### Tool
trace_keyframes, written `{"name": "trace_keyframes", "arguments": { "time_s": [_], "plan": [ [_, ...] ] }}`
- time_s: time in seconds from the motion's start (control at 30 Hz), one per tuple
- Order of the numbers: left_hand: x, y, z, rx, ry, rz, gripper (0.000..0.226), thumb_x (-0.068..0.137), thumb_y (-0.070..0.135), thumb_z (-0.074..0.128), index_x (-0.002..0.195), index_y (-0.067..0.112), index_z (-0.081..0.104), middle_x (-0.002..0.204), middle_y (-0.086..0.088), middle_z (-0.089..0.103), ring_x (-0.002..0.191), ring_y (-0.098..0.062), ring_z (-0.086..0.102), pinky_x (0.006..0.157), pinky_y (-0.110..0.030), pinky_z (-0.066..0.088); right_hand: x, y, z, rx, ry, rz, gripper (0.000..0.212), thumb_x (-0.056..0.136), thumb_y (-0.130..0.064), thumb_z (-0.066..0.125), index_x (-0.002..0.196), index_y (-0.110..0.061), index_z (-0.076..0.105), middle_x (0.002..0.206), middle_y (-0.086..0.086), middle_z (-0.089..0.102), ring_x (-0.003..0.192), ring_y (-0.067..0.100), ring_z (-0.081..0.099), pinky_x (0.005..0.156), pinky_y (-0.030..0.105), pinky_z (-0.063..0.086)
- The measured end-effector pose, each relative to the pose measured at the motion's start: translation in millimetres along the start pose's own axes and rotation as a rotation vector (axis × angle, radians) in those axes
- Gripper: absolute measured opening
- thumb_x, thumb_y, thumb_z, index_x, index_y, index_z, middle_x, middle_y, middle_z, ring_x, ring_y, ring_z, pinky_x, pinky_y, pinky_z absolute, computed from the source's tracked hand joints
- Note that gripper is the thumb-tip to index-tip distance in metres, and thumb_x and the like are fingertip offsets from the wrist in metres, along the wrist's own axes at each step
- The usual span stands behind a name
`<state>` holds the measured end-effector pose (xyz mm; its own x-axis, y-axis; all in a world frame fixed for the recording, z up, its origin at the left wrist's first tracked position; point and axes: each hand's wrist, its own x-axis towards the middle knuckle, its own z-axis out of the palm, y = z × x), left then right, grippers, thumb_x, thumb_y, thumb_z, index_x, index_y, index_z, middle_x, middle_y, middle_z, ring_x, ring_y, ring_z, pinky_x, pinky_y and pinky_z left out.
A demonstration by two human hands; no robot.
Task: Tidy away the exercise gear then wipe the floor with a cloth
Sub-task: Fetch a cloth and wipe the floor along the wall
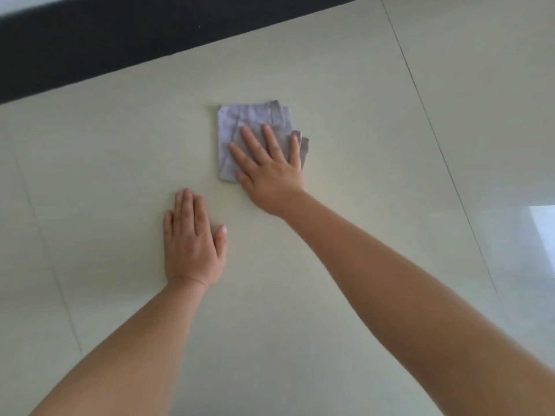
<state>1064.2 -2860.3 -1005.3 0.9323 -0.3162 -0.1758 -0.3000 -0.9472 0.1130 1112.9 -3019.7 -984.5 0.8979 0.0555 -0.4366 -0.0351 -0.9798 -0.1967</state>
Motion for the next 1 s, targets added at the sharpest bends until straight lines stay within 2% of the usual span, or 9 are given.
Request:
{"name": "trace_keyframes", "arguments": {
  "time_s": [0.13,0.23,0.33,0.4,0.57,0.67,0.77,0.9,1.0],
  "plan": [
    [-3.7,-0.2,1.6,-0.058,0.028,-0.014,0.064,0.081,0.028,0.034,0.12,-0.019,0.051,0.128,-0.038,0.051,0.119,-0.051,0.05,0.102,-0.051,0.032,-90.3,8.8,47.6,-0.051,0.088,-0.032,0.046,0.092,-0.043,0.029,0.129,-0.033,0.054,0.139,-0.002,0.054,0.13,0.029,0.048,0.099,0.063,0.036],
    [-6.7,2.8,-2.5,-0.084,-0.001,-0.025,0.067,0.083,0.029,0.028,0.125,-0.02,0.045,0.134,-0.04,0.043,0.126,-0.053,0.041,0.103,-0.06,0.031,-175.2,51.7,85.3,-0.033,0.012,0.086,0.049,0.099,-0.045,0.007,0.129,-0.03,0.043,0.133,0.002,0.059,0.129,0.03,0.035,0.104,0.056,0.029],
    [-8.0,5.8,-5.8,-0.075,0.003,0.042,0.062,0.085,0.026,0.028,0.124,-0.018,0.047,0.134,-0.038,0.045,0.126,-0.051,0.043,0.102,-0.061,0.031,-248.1,92.3,97.7,0.031,-0.082,0.295,0.069,0.095,-0.055,-0.004,0.137,-0.021,0.038,0.142,0.008,0.047,0.135,0.029,0.021,0.109,0.052,0.016],
    [-7.8,7.0,-5.8,-0.032,-0.006,0.143,0.056,0.084,0.021,0.032,0.12,-0.017,0.051,0.129,-0.037,0.05,0.121,-0.05,0.049,0.099,-0.06,0.036,-277.9,118.6,97.8,0.135,-0.072,0.52,0.085,0.081,-0.069,-0.01,0.147,-0.024,0.02,0.155,-0.003,0.009,0.146,0.023,-0.001,0.116,0.051,0.001],
    [-15.3,24.0,-8.7,0.03,-0.042,0.311,0.048,0.08,0.013,0.037,0.11,-0.019,0.057,0.116,-0.039,0.058,0.108,-0.053,0.058,0.086,-0.061,0.046,-244.9,169.9,63.8,0.384,0.053,0.962,0.052,0.1,-0.036,0.018,0.15,-0.026,0.007,0.16,-0.002,-0.009,0.147,0.025,-0.012,0.116,0.055,-0.009],
    [-40.0,69.0,-10.8,0.006,-0.115,0.429,0.049,0.079,0.016,0.037,0.106,-0.018,0.061,0.113,-0.037,0.062,0.104,-0.05,0.061,0.082,-0.058,0.05,-219.4,161.9,55.0,0.416,0.047,0.92,0.051,0.1,-0.037,0.018,0.15,-0.029,0.006,0.16,-0.002,-0.009,0.147,0.026,-0.013,0.114,0.057,-0.009],
    [-58.2,114.4,-8.0,0.021,-0.275,0.502,0.053,0.077,0.019,0.036,0.102,-0.017,0.064,0.109,-0.034,0.065,0.1,-0.047,0.065,0.076,-0.057,0.052,-227.2,122.7,70.4,0.316,0.0,0.631,0.052,0.099,-0.045,0.013,0.149,-0.033,0.009,0.16,-0.003,-0.007,0.147,0.026,-0.011,0.115,0.053,-0.01],
    [-57.8,146.8,-6.8,-0.024,-0.282,0.373,0.054,0.083,0.018,0.059,0.122,-0.018,0.051,0.131,-0.037,0.048,0.123,-0.048,0.048,0.098,-0.053,0.044,-293.3,89.5,112.1,0.232,-0.089,0.488,0.067,0.094,-0.052,-0.007,0.139,-0.029,0.036,0.146,-0.001,0.044,0.143,0.027,0.026,0.116,0.047,0.005],
    [-58.5,149.3,-2.7,0.011,-0.341,0.263,0.07,0.092,0.025,0.054,0.141,-0.014,0.021,0.152,-0.032,0.015,0.144,-0.041,0.012,0.118,-0.044,0.014,-339.4,128.5,123.4,0.274,-0.061,0.661,0.093,0.077,-0.069,-0.025,0.148,-0.022,0.014,0.152,-0.007,0.005,0.141,0.008,-0.022,0.115,0.039,-0.011]
  ]
}}
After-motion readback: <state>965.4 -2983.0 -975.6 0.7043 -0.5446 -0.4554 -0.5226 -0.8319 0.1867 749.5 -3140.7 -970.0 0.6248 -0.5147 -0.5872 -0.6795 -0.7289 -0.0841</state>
